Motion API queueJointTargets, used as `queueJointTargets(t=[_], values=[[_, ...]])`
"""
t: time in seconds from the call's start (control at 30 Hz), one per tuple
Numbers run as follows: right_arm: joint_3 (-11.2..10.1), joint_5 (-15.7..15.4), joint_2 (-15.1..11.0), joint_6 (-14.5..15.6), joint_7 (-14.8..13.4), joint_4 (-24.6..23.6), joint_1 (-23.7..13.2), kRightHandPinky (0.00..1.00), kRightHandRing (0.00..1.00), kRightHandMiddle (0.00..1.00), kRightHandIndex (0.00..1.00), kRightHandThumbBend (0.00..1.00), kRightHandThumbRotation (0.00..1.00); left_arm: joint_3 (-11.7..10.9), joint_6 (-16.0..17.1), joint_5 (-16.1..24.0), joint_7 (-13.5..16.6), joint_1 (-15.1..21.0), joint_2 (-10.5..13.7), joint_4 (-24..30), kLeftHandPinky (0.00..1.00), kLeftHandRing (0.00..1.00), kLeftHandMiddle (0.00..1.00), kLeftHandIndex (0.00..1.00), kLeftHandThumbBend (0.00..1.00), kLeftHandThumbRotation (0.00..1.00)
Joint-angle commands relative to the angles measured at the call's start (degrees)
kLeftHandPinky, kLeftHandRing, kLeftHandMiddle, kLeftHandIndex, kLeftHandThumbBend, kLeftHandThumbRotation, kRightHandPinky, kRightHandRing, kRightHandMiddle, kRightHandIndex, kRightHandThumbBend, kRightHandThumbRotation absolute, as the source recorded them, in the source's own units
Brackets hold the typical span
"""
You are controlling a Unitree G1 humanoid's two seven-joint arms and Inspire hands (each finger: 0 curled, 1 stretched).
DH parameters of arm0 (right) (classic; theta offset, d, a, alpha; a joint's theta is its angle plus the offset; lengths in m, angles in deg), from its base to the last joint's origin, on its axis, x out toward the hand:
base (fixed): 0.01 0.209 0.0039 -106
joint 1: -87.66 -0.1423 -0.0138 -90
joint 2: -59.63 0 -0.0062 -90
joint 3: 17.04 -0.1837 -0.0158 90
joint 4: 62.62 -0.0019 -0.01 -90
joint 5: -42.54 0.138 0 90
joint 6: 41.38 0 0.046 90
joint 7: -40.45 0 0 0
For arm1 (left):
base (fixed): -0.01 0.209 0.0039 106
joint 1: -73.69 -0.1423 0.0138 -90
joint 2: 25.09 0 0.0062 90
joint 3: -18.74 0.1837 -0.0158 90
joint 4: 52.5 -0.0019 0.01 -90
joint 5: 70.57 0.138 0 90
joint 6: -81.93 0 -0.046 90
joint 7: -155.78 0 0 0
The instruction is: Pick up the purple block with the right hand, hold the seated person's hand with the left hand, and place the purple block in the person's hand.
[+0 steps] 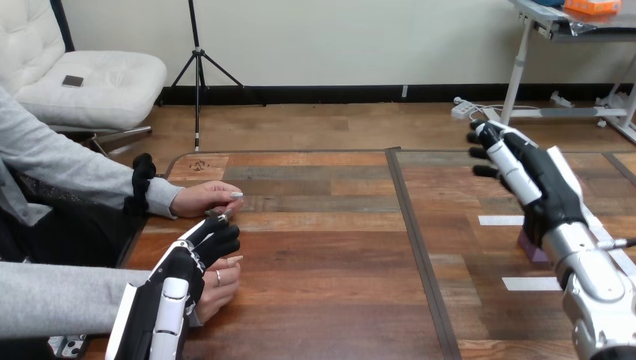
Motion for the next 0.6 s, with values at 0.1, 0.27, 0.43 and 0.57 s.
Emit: queueJointTargets(t=[0.1, 0.27, 0.43, 0.57], values=[[1.4, -6.4, -5.5, -2.0, -7.4, 7.9, -13.9, 0.82, 0.87, 0.87, 0.84, 0.77, 0.76, -0.6, 1.1, 0.5, -0.2, 5.0, -1.1, 0.9, 0.91, 0.81, 0.8, 0.8, 0.56, 1.0], [2.5, -9.2, -6.7, -2.0, -9.4, 10.7, -15.5, 0.81, 0.87, 0.87, 0.84, 0.79, 0.77, -0.7, 0.5, 0.6, 0.0, 4.9, -1.1, 1.3, 0.91, 0.81, 0.8, 0.8, 0.58, 1.0], [2.8, -10.7, -7.4, -1.8, -10.3, 13.2, -16.9, 0.8, 0.87, 0.88, 0.85, 0.82, 0.77, -0.7, 0.1, 0.4, -0.1, 4.6, -0.8, 2.0, 0.91, 0.81, 0.81, 0.8, 0.58, 1.0], [2.8, -11.3, -7.9, -0.2, -10.7, 15.1, -18.1, 0.8, 0.88, 0.88, 0.85, 0.85, 0.76, -0.8, 0.2, 0.3, -0.2, 4.8, -0.8, 1.9, 0.91, 0.81, 0.81, 0.8, 0.58, 1.0]])
